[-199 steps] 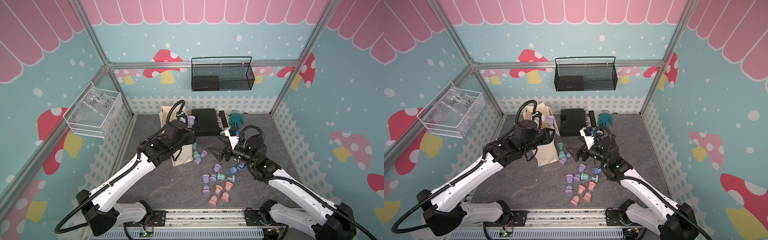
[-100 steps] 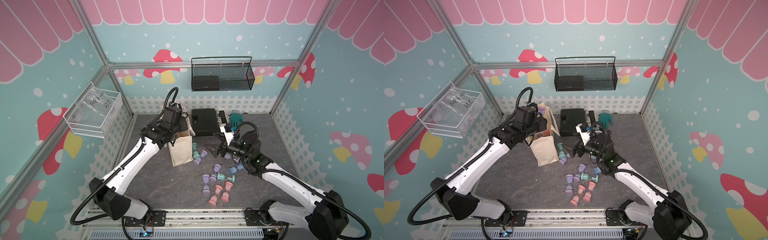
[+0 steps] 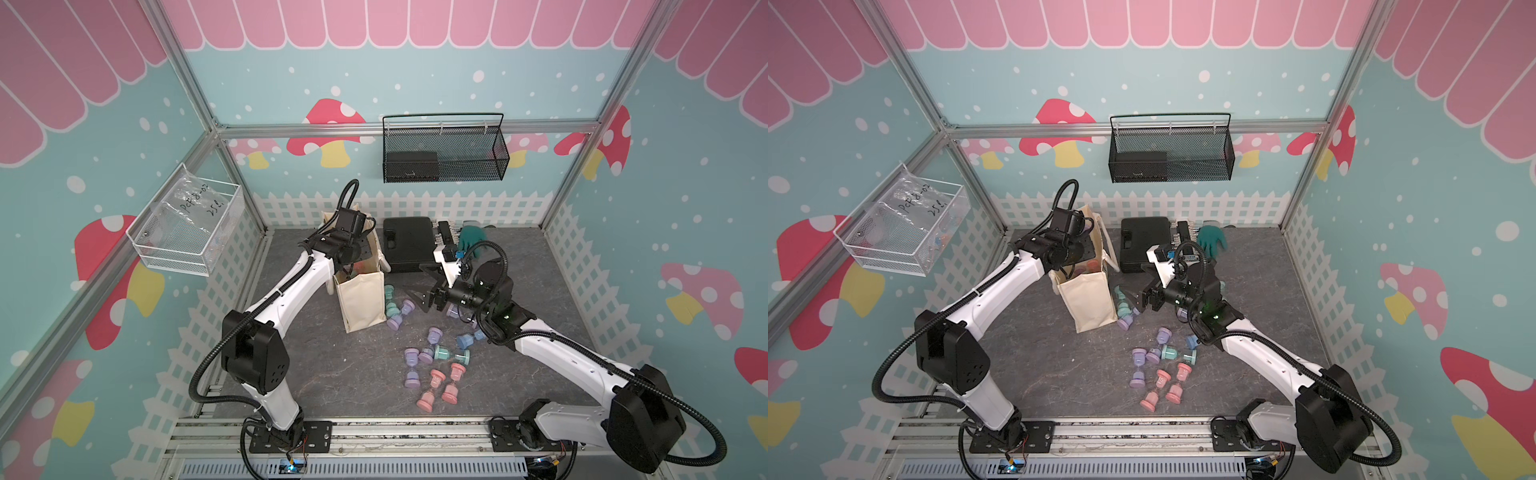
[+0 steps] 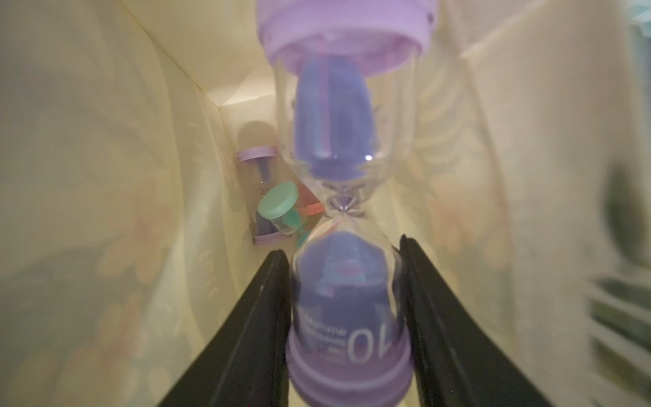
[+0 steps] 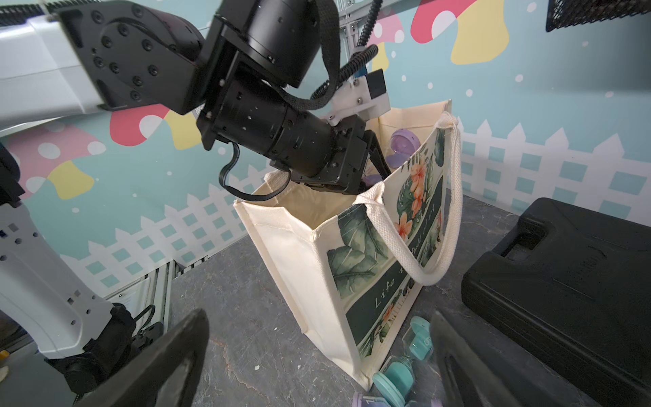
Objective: Put the hourglass into the canvas bag
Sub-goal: Place the hourglass in the canvas bag.
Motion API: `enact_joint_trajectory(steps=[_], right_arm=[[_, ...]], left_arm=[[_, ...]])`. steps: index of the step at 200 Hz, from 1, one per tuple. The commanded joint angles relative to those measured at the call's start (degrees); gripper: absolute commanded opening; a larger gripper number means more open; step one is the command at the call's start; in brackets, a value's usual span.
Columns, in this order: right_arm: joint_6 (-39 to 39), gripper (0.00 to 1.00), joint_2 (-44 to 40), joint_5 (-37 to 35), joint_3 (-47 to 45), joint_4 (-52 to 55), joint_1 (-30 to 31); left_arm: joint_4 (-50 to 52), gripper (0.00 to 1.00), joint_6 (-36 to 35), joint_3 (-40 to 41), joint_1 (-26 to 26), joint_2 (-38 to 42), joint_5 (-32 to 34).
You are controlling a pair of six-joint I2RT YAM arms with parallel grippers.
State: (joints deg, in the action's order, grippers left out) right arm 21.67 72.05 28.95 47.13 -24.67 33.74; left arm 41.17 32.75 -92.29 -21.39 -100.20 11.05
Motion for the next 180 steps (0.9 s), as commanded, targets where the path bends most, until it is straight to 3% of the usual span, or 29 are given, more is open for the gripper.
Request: enact_joint_trajectory(steps=[1,68,180], right_arm=[[-0.1,1.00,0.5,0.4,1.5,-2.2,-0.2],[-0.7,1.00,0.6,-0.8,1.1,-2.1,-0.1],[-1.3,1.00,-1.4,-2.2,0.3,-1.3,-0.2]], left_arm=[[0.6,0.19,0.3,-2.0,0.8,-1.8,0.0],[1.6,0.27,1.6,-0.9,1.1,-6.7,1.5],[1.9,0.47,2.4,0.9,1.2,-3.6,1.8]])
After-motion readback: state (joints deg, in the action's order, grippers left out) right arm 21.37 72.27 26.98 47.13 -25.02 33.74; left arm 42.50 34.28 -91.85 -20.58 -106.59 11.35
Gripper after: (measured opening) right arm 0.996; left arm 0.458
